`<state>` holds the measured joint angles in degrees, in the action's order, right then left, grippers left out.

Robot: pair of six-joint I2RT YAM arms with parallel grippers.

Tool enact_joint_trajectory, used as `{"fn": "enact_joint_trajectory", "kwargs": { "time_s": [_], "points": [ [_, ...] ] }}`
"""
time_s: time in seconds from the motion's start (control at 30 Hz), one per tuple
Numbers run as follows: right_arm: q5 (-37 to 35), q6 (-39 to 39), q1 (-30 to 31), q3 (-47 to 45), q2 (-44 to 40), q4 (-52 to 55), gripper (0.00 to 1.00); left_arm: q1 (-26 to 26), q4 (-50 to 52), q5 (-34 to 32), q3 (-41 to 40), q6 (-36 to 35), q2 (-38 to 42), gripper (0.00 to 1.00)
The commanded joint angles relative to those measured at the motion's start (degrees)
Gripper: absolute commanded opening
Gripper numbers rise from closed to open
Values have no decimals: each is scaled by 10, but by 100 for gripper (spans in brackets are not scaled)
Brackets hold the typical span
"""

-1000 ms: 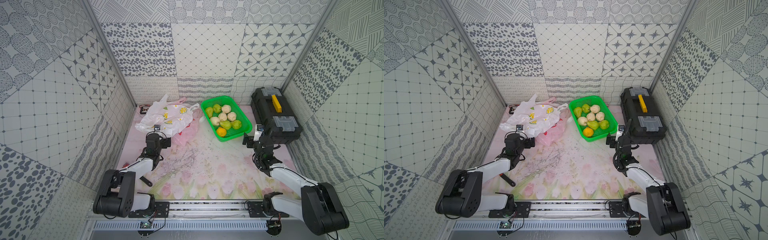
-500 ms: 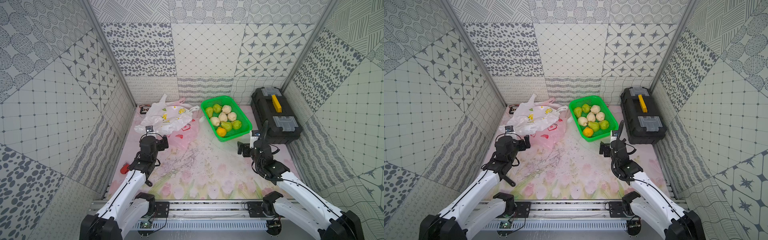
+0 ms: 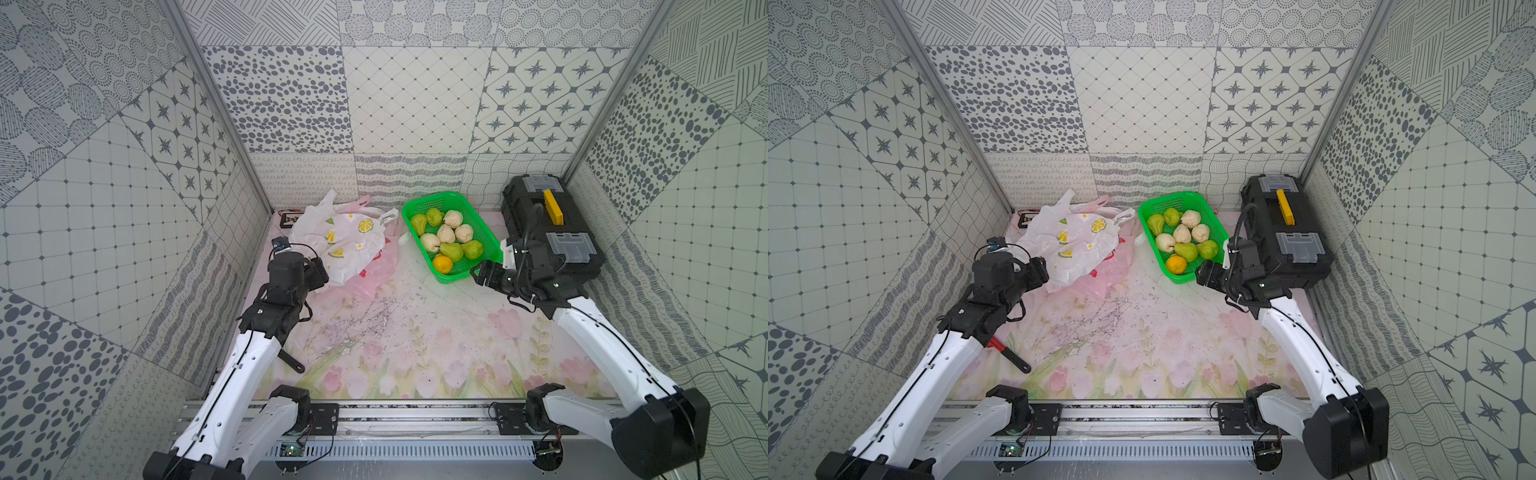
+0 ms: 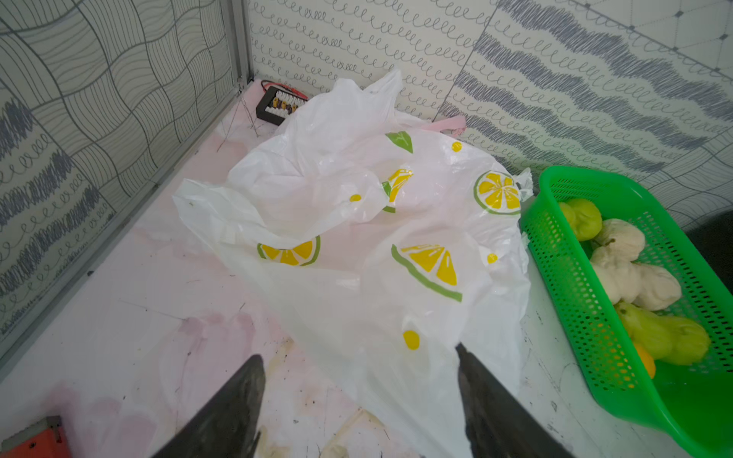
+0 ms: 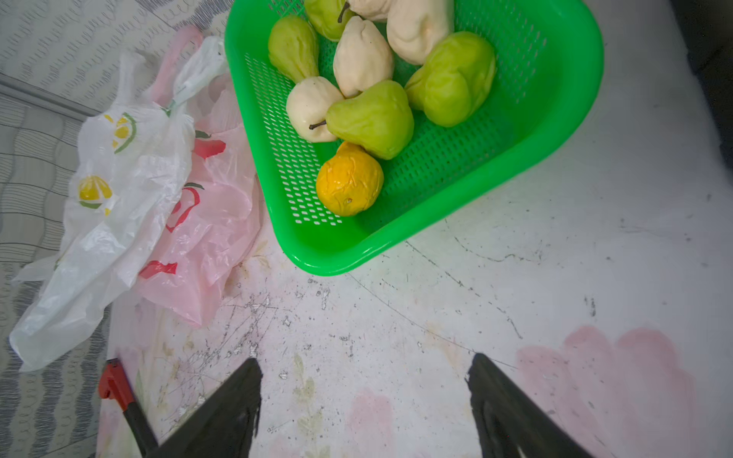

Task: Place the pears into plastic bags & tie knots
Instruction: Move the plastic bag to the center of the board.

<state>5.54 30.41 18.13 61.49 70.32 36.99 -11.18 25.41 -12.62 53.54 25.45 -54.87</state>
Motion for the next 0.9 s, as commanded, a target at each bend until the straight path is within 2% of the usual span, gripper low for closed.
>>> {"fn": "enact_joint_trajectory", "kwargs": {
  "time_s": [0.0, 0.13, 0.23, 0.33, 0.4, 0.5, 0.67, 0.87],
  "points": [
    [-106, -44, 55, 80, 71, 75, 82, 1, 209, 28, 120, 11, -66, 69],
    [-121, -52, 88, 173, 187, 52, 78, 1, 278, 31, 191, -14, -94, 72],
    [-98, -42, 87, 215, 262, 17, 74, -1, 305, 76, 235, -35, -136, 74],
    [-81, -38, 85, 253, 322, 9, 72, -24, 292, 122, 255, -50, -191, 82],
    [-49, -28, 75, 254, 345, 5, 71, -56, 290, 107, 281, -64, -242, 85],
    [-35, -23, 64, 219, 341, 3, 70, -93, 296, 81, 329, -95, -319, 88],
    [-15, -28, 36, 134, 294, 7, 69, -123, 315, 56, 388, -144, -420, 91],
    [-52, -41, 34, 60, 216, 71, 69, -149, 332, -3, 386, -181, -488, 92]
  ]
}}
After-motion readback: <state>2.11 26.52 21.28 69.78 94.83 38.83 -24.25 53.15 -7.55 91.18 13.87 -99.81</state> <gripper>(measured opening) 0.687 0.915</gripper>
